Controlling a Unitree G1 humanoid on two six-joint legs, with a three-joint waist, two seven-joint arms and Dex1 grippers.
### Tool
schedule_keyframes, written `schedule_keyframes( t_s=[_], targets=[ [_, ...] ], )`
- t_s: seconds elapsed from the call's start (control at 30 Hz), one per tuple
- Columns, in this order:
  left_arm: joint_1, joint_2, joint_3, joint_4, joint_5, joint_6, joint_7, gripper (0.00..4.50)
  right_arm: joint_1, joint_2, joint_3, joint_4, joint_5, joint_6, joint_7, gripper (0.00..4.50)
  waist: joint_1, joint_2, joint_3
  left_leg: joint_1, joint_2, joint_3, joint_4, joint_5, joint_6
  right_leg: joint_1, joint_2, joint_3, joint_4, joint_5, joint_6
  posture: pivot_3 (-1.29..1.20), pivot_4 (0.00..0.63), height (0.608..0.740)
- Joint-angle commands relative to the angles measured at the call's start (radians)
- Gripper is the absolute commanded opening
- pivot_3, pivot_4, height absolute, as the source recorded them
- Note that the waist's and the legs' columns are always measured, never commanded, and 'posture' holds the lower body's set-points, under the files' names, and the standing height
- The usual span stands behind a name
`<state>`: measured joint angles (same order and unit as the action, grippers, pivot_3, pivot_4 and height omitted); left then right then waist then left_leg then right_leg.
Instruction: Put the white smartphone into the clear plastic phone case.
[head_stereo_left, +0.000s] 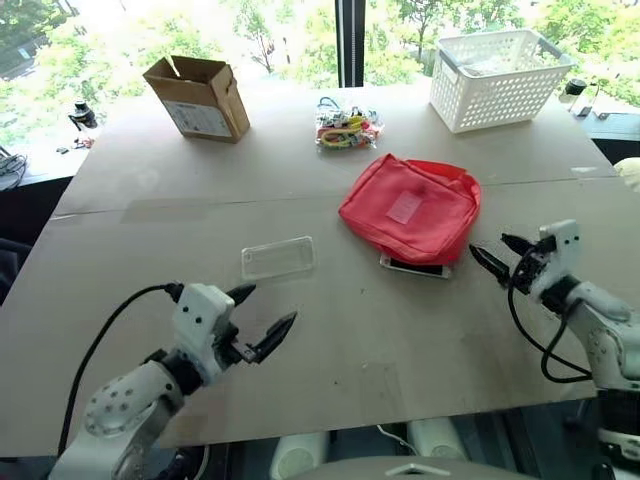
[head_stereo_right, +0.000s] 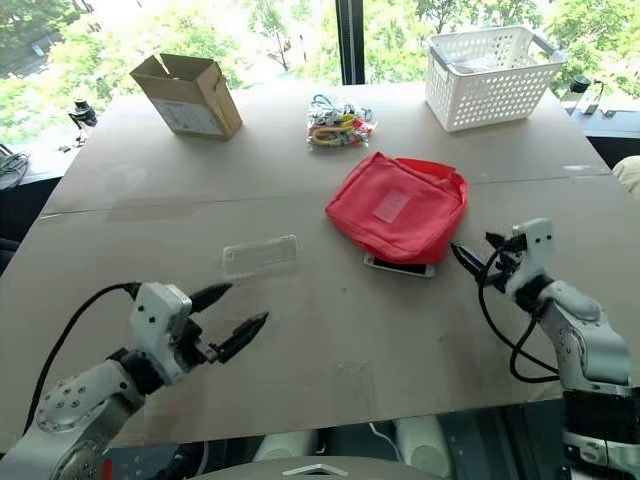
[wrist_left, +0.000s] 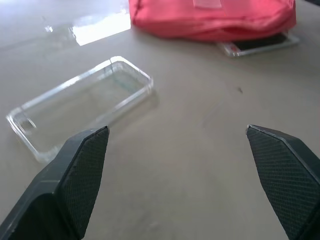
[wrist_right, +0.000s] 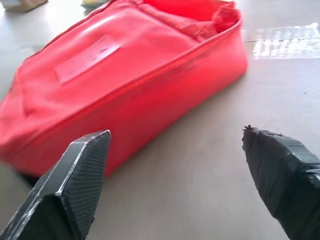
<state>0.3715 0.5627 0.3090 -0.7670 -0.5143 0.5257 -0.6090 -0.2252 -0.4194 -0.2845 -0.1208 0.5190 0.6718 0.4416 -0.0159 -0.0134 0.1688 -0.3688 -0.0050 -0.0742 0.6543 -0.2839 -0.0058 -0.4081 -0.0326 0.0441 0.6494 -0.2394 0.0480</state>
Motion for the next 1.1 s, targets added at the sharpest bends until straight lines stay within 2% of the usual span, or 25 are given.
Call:
schedule_keyframes(
  t_s=[0.03, 0.17, 0.23, 0.53, 0.67, 0.77, 0.83, 0.93, 1.1],
  targets=[
    [-0.013, 0.049, 0.024, -0.072, -0.099, 0.038, -0.046, 4.46, -0.068, 0.081, -0.033, -0.058, 0.062, 0.175, -0.182, 4.44, -0.002, 0.000, 0.000, 0.000, 0.000, 0.000, -0.001, 0.000, 0.000, 0.000, 0.000, 0.000, 0.000, 0.000, 0.000, 0.00, 0.150, 0.740],
    [-0.028, 0.087, 0.037, -0.091, -0.177, 0.063, -0.062, 4.46, -0.124, 0.140, -0.041, -0.067, 0.095, 0.287, -0.265, 4.44, -0.003, 0.000, 0.000, -0.003, 0.000, -0.001, -0.001, 0.000, 0.000, -0.005, -0.001, 0.002, 0.002, 0.000, 0.000, 0.00, 0.150, 0.740],
    [-0.038, 0.111, 0.034, -0.086, -0.160, 0.058, -0.060, 4.46, -0.129, 0.128, -0.014, -0.064, 0.076, 0.311, -0.272, 4.44, -0.002, 0.001, 0.000, -0.003, 0.000, -0.001, 0.000, 0.000, 0.000, -0.005, -0.001, 0.002, 0.002, 0.000, 0.000, 0.00, 0.150, 0.740],
    [-0.047, 0.119, 0.011, -0.062, -0.138, 0.035, -0.052, 4.46, -0.233, 0.211, -0.134, -0.077, 0.231, 0.382, -0.318, 4.44, -0.017, 0.001, 0.000, -0.001, -0.001, 0.000, 0.000, 0.000, 0.000, -0.005, 0.000, 0.001, 0.008, 0.000, 0.000, 0.00, 0.150, 0.740],
    [-0.054, 0.106, -0.016, -0.054, -0.125, 0.024, -0.041, 4.46, -0.223, 0.189, -0.074, -0.092, 0.217, 0.393, -0.299, 4.44, -0.024, 0.001, 0.000, -0.001, -0.001, 0.000, 0.000, 0.000, 0.000, -0.005, 0.000, 0.001, 0.008, 0.000, 0.000, 0.00, 0.150, 0.740],
    [-0.068, 0.096, -0.026, -0.058, -0.134, 0.031, -0.027, 4.46, -0.171, 0.054, 0.120, -0.099, 0.060, 0.332, -0.235, 4.44, -0.024, 0.001, 0.000, -0.001, -0.001, 0.001, 0.000, 0.000, 0.000, -0.005, 0.000, 0.001, 0.008, 0.000, 0.000, 0.00, 0.150, 0.740],
    [-0.070, 0.095, -0.031, -0.063, -0.138, 0.035, -0.025, 4.46, -0.165, 0.053, 0.134, -0.082, 0.053, 0.338, -0.248, 4.44, -0.024, 0.001, 0.000, -0.002, -0.002, 0.001, 0.000, 0.000, 0.000, -0.005, 0.000, 0.001, 0.007, 0.000, 0.000, 0.00, 0.150, 0.740],
    [-0.065, 0.095, -0.032, -0.069, -0.148, 0.038, -0.026, 4.50, -0.177, 0.060, 0.145, -0.073, 0.041, 0.311, -0.232, 3.66, -0.027, 0.001, 0.000, -0.001, -0.002, 0.001, 0.000, 0.000, 0.000, -0.005, 0.000, 0.002, 0.008, 0.000, 0.000, 0.00, 0.150, 0.740],
    [-0.040, 0.093, -0.027, -0.077, -0.177, 0.030, -0.036, 4.50, -0.191, 0.073, 0.147, -0.062, 0.026, 0.292, -0.222, 1.21, -0.025, 0.001, 0.000, 0.000, -0.001, 0.001, 0.000, 0.000, 0.000, -0.004, 0.001, 0.002, 0.009, 0.000, 0.000, 0.00, 0.150, 0.740]
  ],
)
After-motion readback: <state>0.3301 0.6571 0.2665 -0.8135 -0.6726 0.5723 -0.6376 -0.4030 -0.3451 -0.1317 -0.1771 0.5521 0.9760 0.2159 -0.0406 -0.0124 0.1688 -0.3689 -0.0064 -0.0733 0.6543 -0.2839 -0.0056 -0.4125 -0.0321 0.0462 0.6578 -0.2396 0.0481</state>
